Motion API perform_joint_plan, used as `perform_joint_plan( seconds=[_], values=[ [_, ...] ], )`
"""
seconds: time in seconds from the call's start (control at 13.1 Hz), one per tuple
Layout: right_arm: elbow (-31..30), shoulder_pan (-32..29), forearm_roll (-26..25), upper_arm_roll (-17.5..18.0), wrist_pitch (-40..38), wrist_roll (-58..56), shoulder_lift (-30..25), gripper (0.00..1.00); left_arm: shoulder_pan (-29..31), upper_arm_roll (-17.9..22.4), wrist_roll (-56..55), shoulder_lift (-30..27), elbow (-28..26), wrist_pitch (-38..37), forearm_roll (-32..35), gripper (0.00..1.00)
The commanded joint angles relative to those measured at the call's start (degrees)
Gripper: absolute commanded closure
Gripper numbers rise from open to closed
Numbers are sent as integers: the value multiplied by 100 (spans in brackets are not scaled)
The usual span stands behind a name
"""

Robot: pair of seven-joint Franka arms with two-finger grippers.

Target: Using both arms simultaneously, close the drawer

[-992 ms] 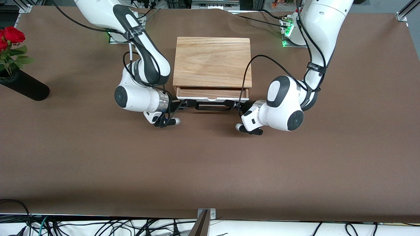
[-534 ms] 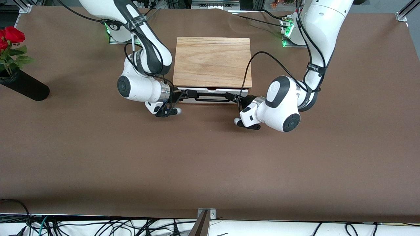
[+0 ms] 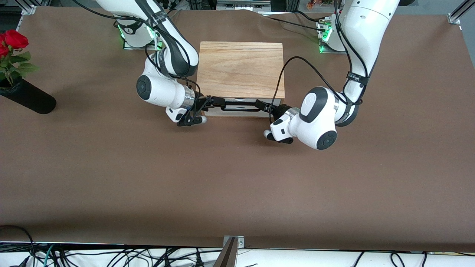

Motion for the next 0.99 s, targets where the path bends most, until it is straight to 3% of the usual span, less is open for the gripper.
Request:
perform_joint_plan(
  seconds=[0.0,0.15,0.31,0.38,0.61,0.76,0.92],
  values=[
    [-201,-17,-31,-247,-118,-73,-217,0,75,76,12,-152,99,-170,-51,0],
    [-139,-17,-372,-774,-118,-127,-374,0,321,93,47,-328,282,-249,167,0],
    [79,-17,-1827,-1554,-310,-153,-734,0,558,94,47,-478,852,-467,939,0],
    [350,-17,-2052,-1768,-712,-136,-771,0,646,102,47,-548,1124,-669,1273,0],
    [1273,-43,-2290,-2295,-2013,-127,-762,0,937,102,65,-1065,1364,-724,2397,0],
    [1853,-52,-3157,-2437,-2523,-92,-788,0,946,102,82,-1268,1364,-724,3058,0],
    [2722,-61,-3267,-2682,-3619,-74,-771,0,964,137,100,-1435,1356,-724,3384,0]
  ],
)
